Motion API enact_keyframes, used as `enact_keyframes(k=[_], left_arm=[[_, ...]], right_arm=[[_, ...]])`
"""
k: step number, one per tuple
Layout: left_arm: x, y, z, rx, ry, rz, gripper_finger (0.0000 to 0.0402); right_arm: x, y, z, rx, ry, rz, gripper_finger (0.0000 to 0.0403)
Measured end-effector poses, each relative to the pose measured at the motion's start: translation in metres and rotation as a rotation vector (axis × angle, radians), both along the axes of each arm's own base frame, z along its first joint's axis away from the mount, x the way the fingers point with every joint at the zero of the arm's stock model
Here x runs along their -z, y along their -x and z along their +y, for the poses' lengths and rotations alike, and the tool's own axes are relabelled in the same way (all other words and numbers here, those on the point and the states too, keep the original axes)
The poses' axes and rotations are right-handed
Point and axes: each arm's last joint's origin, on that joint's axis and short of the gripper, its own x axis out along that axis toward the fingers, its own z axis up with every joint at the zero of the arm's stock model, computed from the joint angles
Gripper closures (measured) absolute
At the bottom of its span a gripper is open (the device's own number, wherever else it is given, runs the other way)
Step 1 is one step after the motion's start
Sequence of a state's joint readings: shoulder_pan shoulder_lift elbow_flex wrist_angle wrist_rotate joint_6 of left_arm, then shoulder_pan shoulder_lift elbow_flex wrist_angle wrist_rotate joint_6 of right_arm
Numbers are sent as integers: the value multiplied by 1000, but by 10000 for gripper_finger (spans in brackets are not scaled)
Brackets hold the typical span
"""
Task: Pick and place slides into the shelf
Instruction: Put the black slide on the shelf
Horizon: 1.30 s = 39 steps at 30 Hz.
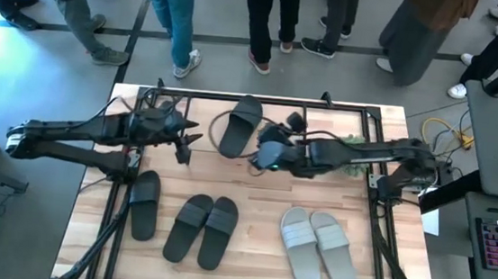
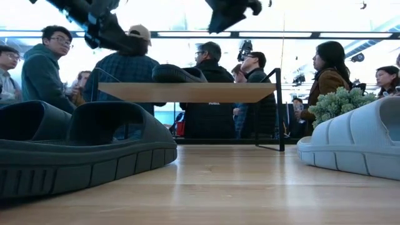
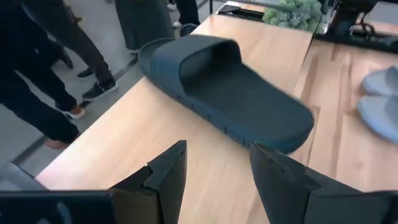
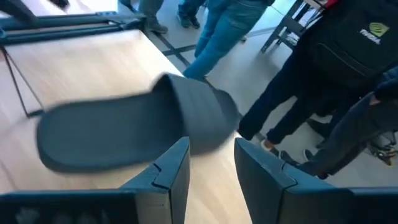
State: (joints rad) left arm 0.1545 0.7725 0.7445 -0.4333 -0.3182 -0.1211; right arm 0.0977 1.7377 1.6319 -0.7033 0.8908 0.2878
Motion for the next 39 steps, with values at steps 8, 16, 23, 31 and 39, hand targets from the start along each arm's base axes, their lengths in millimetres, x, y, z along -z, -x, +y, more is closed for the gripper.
enact_keyframes(k=[8,16,23,31,39], left_arm=[[20,7,0,46,18,-49,240],[18,8,0,74,-25,-43,240],[21,4,0,76,-22,-22,240],[27,-2,1,99,-56,36,240],[29,-5,2,99,-53,52,240]], right_arm=[[22,-45,-16,94,-101,110,284],[32,-76,-24,77,-81,199,284],[23,-80,-31,69,-14,243,272],[24,-78,-33,31,22,330,211],[40,-77,-56,56,31,397,197]])
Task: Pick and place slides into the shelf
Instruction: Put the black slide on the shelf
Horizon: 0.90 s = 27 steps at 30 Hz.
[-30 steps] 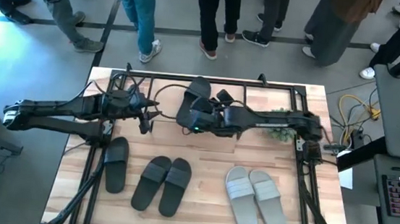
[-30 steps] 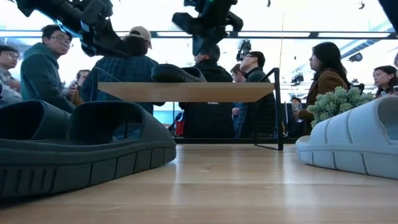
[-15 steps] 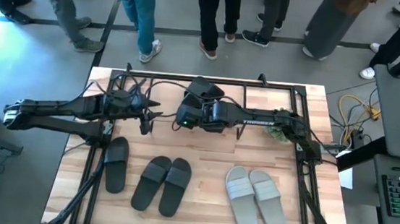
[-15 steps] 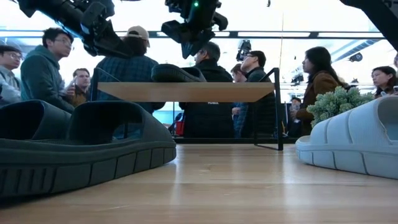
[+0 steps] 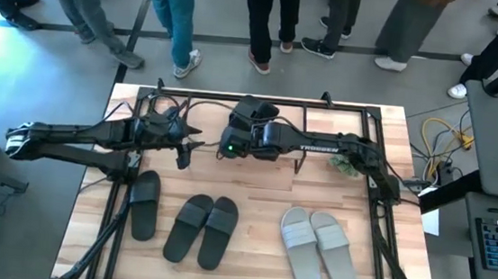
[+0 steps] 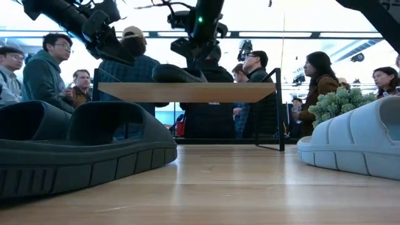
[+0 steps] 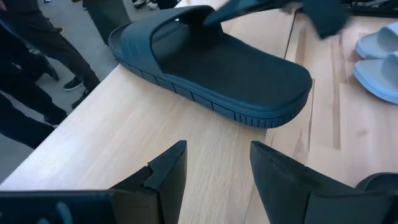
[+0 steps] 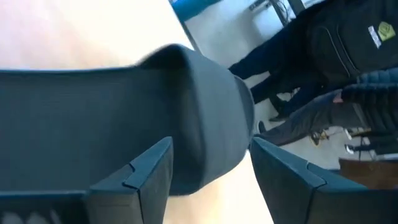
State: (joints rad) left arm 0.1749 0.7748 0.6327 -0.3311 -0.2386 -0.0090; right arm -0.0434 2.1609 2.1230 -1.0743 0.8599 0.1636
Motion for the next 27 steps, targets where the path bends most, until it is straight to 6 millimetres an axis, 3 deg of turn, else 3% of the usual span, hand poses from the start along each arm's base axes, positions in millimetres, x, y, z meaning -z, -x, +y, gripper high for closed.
enact_keyframes(k=[8,20,27], left_arm=[[-2,3,0,-1,-3,-17,240],[1,-1,0,-1,2,7,240],[3,-3,1,-2,4,19,240]], right_arm=[[4,2,-25,42,-24,-4,209],[21,-1,-28,0,-49,29,213],[20,-2,-34,27,9,20,249]])
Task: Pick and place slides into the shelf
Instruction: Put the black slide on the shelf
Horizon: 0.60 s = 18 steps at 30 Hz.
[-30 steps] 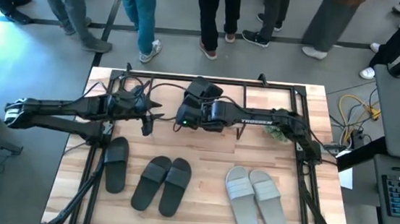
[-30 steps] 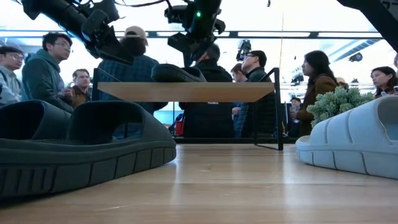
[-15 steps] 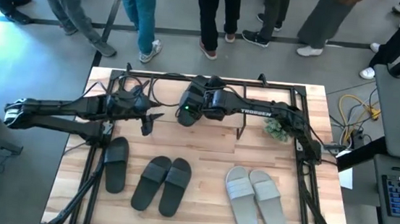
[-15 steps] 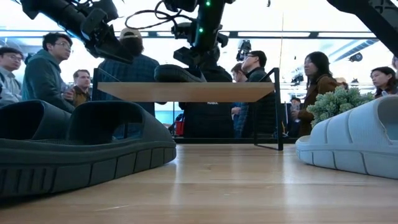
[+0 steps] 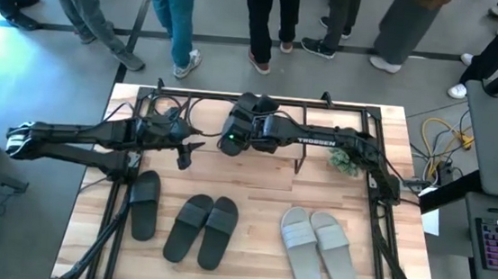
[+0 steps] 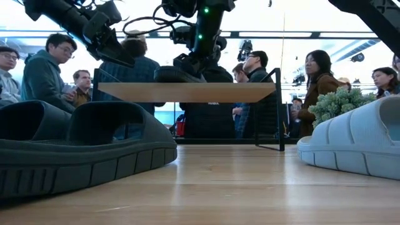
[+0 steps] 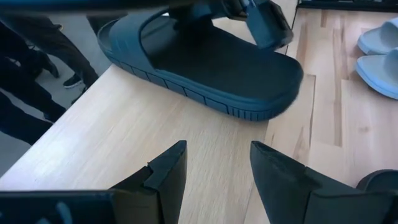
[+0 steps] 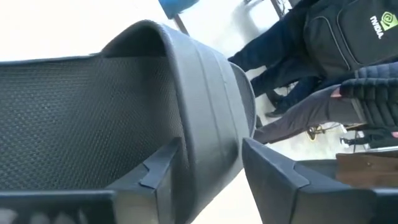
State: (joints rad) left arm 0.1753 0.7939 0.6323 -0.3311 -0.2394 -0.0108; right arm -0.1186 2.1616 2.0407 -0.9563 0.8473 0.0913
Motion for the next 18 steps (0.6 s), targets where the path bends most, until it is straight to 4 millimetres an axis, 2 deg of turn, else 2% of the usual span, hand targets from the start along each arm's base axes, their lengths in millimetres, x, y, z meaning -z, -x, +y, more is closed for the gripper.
enact_keyframes(k=[7,14,18], left_arm=[[1,-1,0,-2,4,3,240],[1,-1,0,-11,-1,4,240],[1,0,1,-29,-10,5,240]], right_arm=[[1,1,-7,0,-10,11,294],[1,10,1,-3,-22,104,383],[-5,22,10,-3,-43,161,390]])
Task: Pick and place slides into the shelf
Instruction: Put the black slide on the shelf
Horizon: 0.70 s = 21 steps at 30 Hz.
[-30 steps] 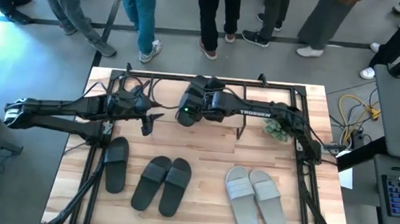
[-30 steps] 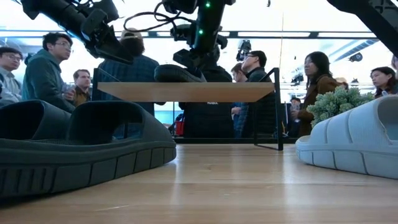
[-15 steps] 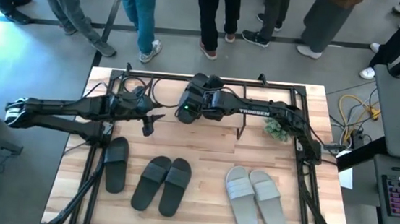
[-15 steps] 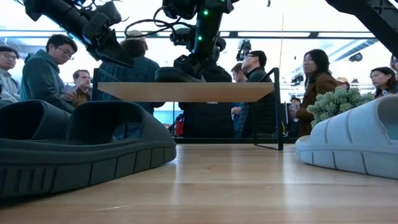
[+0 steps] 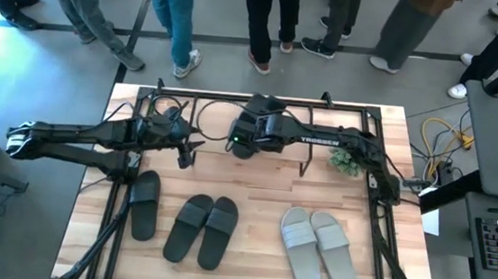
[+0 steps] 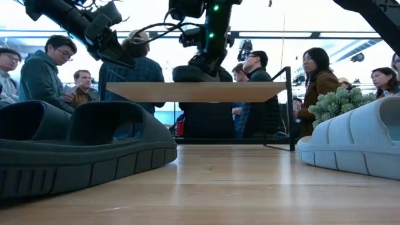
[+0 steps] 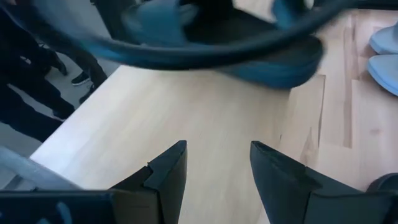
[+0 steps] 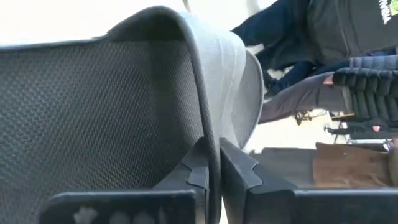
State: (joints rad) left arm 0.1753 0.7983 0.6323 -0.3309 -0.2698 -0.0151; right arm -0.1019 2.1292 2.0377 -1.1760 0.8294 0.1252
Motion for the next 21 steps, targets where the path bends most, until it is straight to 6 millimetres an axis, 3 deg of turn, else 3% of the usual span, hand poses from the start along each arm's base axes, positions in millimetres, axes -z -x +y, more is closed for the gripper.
enact_keyframes(k=[10,15,21], left_arm=[[0,0,0,0,-1,-3,240],[-2,-1,0,-2,-5,-19,240],[-3,-1,1,-20,-17,-32,240]], right_arm=[[-65,61,17,-4,-9,31,391],[-66,92,14,-20,-55,90,391],[-42,107,14,-77,-74,138,390]])
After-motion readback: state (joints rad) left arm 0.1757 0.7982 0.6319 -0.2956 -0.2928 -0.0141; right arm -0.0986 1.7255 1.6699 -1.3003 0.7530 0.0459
